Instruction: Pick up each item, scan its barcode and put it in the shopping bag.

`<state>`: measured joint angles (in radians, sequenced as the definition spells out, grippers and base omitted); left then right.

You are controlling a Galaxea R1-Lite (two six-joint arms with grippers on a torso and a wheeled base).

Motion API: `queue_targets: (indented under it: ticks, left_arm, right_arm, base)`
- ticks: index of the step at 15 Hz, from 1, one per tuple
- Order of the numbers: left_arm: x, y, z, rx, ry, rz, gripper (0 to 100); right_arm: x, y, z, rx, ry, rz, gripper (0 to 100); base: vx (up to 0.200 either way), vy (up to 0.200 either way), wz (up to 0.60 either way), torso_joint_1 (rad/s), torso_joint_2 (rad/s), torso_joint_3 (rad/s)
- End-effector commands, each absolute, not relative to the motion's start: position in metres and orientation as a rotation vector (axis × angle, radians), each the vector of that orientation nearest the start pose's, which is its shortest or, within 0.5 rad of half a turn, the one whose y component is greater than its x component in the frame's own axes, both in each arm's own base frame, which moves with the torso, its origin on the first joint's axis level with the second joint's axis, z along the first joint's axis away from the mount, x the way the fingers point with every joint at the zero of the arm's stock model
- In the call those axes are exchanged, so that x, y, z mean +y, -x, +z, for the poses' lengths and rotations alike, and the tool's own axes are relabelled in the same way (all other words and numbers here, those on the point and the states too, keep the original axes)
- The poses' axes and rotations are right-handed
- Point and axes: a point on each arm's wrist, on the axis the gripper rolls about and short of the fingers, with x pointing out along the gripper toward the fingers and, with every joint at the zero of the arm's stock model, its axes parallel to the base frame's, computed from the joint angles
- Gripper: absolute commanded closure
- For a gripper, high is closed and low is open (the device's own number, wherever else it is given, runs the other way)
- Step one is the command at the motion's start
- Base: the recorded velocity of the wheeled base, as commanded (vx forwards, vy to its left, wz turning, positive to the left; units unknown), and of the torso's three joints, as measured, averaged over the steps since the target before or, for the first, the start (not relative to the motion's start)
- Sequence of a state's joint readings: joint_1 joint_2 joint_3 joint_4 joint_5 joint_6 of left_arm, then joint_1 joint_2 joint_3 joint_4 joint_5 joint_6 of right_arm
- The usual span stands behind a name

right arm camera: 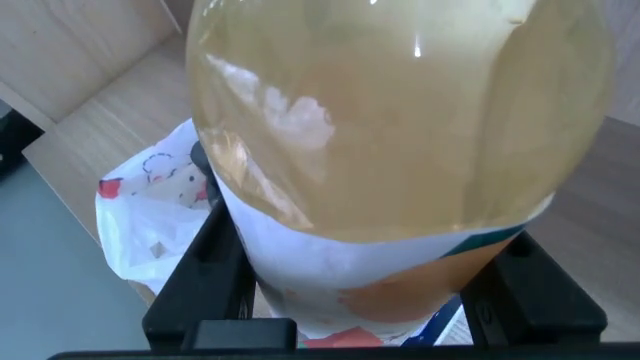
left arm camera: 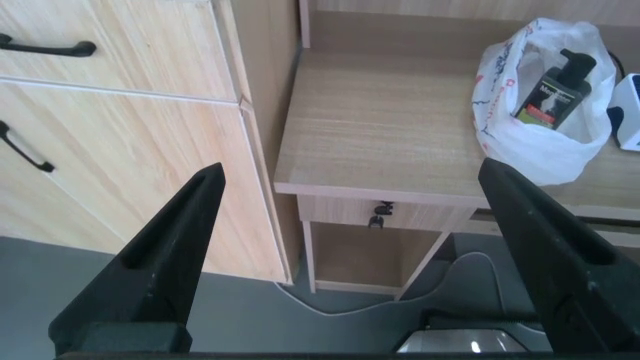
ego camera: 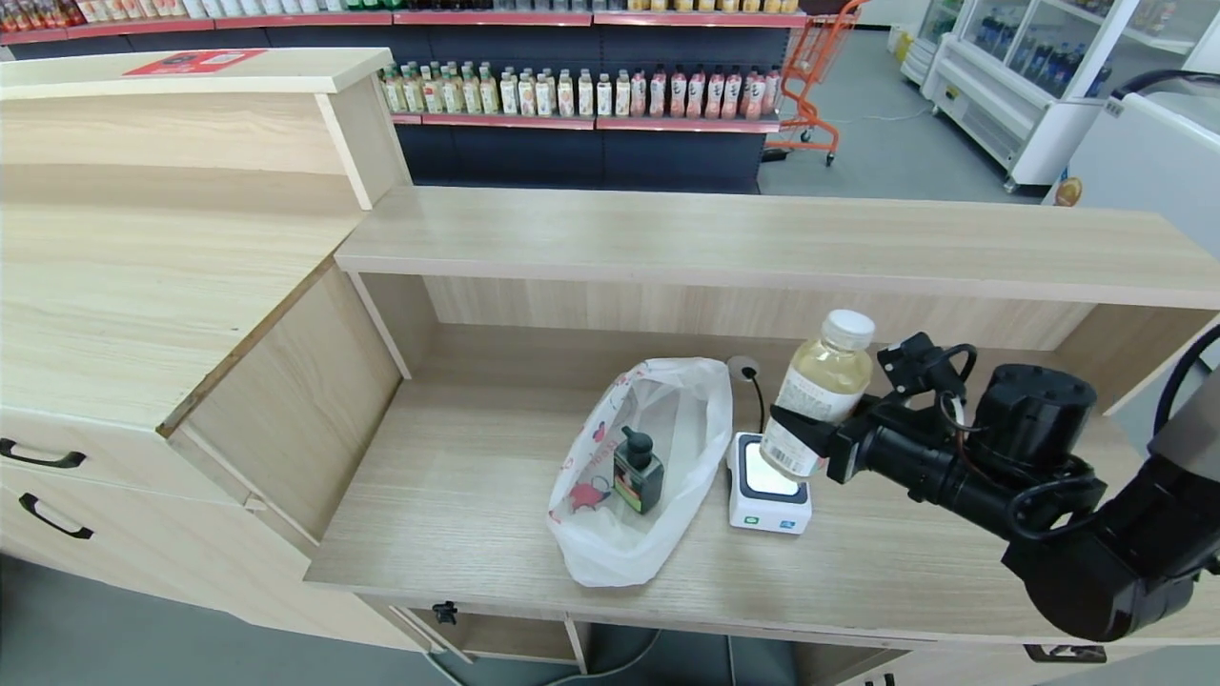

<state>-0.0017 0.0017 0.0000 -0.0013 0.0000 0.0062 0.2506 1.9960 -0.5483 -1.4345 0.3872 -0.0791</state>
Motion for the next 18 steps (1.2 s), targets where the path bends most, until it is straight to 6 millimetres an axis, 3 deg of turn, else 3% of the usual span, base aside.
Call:
queue_targets:
  ticks: [1, 4, 7, 9, 13, 18]
  left_arm:
    - [0.0, 0.023, 0.076, 0.002, -0.006, -0.002, 0]
    - [0.0, 0.023, 0.076, 0.0, -0.006, -0.002, 0]
    - [0.0, 0.023, 0.076, 0.002, -0.006, -0.002, 0]
    - [0.0, 0.023, 0.076, 0.0, -0.006, -0.002, 0]
    - [0.0, 0.023, 0.076, 0.0, -0.006, -0.002, 0]
    - [0.0, 0.023, 0.076, 0.0, -0.006, -0.002, 0]
  right_arm:
    - [0.094, -0.322, 0.094, 0.008, 0.076, 0.647, 100]
    - [0.111, -0.337, 0.082, 0.005, 0.085, 0.678, 100]
    - [0.128, -0.368, 0.061, -0.023, 0.134, 0.699, 100]
    - [0.149, -0.391, 0.047, -0.042, 0.136, 0.722, 100]
    - [0.191, -0.422, 0.035, -0.05, 0.137, 0.78, 100]
    - [0.21, -0.444, 0.008, -0.088, 0.215, 0.785, 100]
  base:
    - [0.0, 0.0, 0.0, 0.0, 0.0, 0.0]
    - [0.0, 0.0, 0.0, 0.0, 0.0, 0.0]
    - [0.0, 0.0, 0.0, 0.0, 0.0, 0.0]
    - [0.0, 0.0, 0.0, 0.0, 0.0, 0.0]
    - [0.0, 0.0, 0.0, 0.0, 0.0, 0.0]
    - [0.0, 0.0, 0.0, 0.0, 0.0, 0.0]
